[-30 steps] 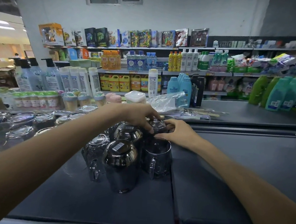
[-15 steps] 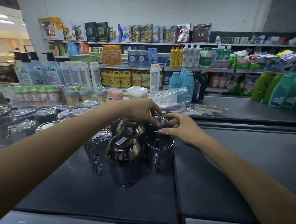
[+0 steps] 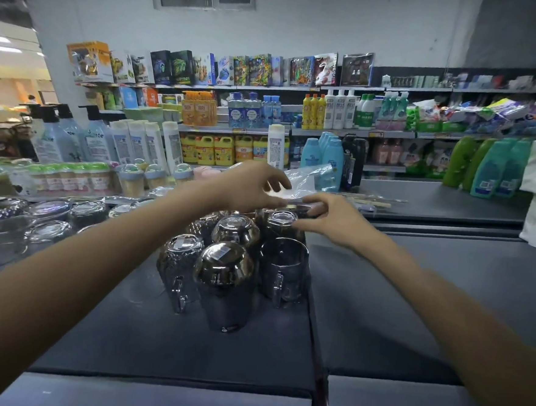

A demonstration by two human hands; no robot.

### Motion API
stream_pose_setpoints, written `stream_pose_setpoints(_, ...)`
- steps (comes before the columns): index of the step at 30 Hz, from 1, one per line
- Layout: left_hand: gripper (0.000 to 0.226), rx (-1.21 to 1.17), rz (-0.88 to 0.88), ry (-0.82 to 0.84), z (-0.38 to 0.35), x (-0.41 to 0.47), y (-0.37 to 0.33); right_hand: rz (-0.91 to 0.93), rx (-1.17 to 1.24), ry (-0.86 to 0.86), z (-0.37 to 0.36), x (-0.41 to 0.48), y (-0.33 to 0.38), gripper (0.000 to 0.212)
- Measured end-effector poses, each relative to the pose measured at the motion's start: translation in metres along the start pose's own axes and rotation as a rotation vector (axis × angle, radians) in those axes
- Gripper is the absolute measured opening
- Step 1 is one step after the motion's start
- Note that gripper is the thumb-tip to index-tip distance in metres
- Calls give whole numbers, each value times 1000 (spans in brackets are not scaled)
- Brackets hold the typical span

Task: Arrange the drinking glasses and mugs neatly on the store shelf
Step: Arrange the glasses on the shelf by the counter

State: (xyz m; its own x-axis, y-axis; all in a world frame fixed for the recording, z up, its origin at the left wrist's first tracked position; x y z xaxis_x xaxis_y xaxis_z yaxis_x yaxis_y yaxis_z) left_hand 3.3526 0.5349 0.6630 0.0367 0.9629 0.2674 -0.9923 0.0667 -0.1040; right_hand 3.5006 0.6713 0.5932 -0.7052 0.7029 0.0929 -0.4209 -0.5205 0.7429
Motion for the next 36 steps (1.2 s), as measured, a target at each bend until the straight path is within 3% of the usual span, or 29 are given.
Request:
stream_pose_setpoints(8, 32, 127, -34, -259, 25, -87, -57, 221, -253, -2, 16, -84, 37, 22)
stream_pose_setpoints(11, 34, 206, -30, -353, 16, -122, -79, 263, -375, -5, -1, -111, 43, 22)
stream_pose_setpoints(15, 31, 309, -2, -417, -15, -151, -92, 241, -571, -36, -28, -123, 43, 48)
stream_pose_setpoints(18, 29, 368, 19, -422, -41, -164, -90, 191, -646, -59, -43, -130, 45, 39)
stream_pose_setpoints(24, 28, 452, 1, -495, -65, -171, -91, 120, -460, -253, -50, -135, 42, 16)
stream_pose_setpoints(31, 29, 433, 19, -518, -65, -176, -95, 134, -250, -434, -35, -141, 37, 12)
stream_pose_setpoints(36, 58, 193, 72, -603, -54, -176, -103, 187, 155, -476, -7, -160, 44, 10)
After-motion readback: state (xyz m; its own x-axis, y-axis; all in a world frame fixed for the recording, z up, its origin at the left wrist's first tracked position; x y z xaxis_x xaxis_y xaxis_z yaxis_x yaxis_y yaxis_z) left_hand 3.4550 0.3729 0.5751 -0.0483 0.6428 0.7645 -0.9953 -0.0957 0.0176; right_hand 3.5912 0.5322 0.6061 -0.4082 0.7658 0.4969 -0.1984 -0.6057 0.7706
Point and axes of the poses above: each hand's wrist, its own x-axis towards the middle knuckle, its own z-axis out of the back of the hand, y = z × x, the point moved 2 cm from there along x, towards the middle knuckle, and after that the axes turned 11 degrees about -z, right-handed, at the moved point
